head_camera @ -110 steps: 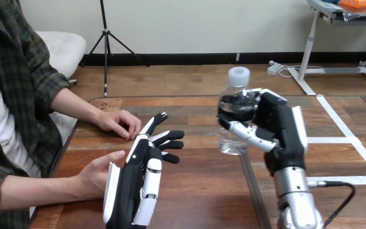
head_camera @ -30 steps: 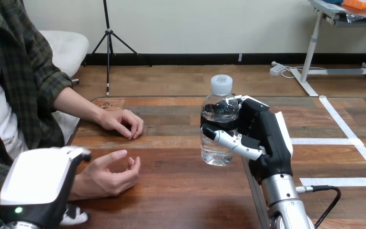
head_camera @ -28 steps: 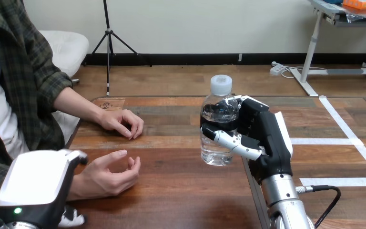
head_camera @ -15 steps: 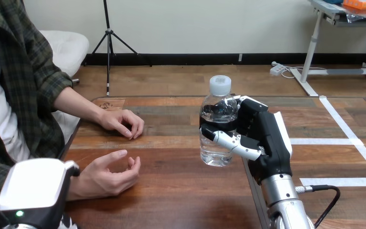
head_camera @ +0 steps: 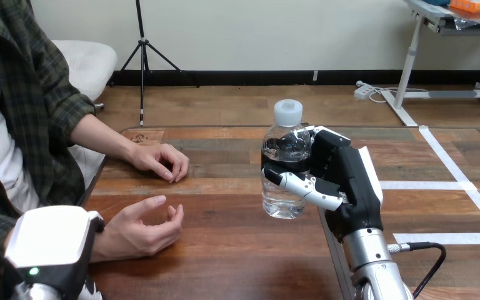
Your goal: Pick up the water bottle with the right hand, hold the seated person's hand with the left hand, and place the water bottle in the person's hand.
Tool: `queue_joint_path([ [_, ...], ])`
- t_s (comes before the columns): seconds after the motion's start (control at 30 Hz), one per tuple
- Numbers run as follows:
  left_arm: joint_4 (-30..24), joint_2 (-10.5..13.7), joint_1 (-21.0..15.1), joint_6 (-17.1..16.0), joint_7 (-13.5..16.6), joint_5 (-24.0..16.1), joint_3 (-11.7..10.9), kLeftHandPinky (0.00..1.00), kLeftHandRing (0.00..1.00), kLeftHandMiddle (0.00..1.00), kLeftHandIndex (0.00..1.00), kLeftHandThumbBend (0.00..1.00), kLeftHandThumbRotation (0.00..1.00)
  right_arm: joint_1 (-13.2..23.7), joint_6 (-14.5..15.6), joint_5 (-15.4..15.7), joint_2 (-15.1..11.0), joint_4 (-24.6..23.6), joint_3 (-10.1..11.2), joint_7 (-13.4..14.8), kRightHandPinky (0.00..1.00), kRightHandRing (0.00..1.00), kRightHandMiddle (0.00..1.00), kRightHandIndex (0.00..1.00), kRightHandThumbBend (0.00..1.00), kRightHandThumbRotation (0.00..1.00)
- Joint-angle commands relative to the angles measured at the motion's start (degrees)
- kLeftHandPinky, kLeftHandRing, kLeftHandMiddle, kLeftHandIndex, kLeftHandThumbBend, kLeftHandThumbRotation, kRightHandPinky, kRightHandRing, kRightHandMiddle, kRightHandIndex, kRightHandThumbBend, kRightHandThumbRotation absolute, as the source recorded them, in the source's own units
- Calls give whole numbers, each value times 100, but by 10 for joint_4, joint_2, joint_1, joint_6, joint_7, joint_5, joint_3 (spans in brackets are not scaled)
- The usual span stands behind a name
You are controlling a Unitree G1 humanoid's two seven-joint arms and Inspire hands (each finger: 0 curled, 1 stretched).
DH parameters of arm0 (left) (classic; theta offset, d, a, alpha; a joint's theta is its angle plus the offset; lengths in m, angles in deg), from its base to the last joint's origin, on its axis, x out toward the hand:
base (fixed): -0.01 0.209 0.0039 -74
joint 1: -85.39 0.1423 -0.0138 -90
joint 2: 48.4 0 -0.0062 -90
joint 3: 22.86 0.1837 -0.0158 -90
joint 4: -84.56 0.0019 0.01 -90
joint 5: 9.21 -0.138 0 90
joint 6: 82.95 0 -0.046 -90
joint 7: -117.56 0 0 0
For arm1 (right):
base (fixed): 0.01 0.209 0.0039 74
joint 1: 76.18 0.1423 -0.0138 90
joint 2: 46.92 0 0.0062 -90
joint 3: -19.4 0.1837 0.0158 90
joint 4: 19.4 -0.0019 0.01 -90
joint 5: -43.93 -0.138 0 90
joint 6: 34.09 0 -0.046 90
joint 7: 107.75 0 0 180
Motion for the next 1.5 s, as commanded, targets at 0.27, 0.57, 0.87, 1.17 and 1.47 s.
queue_joint_path([
  [0.27, 26, 19, -51, 24, -13, -22, 28, 71, 75, 77, 75, 97, 0, 32, -8, 1, 1, -37, 8, 2, 33, 39, 44, 44, 33, 0],
  [0.57, 59, 24, -64, 28, 4, -16, 39, 68, 72, 74, 73, 95, 0, 32, -11, -3, -1, -36, 9, -3, 32, 39, 43, 44, 33, 0],
  [0.87, 88, 29, -74, 31, 26, -4, 46, 66, 70, 73, 72, 92, 0, 30, -8, -1, -1, -39, 9, -2, 32, 38, 43, 44, 33, 0],
  [1.17, 104, 25, -80, 44, 40, 0, 48, 65, 69, 72, 70, 90, 0, 30, -9, 3, -2, -39, 10, 0, 31, 38, 43, 44, 33, 0],
  [1.47, 118, 27, -83, 52, 65, 5, 51, 64, 70, 73, 72, 89, 0, 30, -8, 2, -3, -42, 10, -2, 31, 38, 43, 43, 33, 0],
])
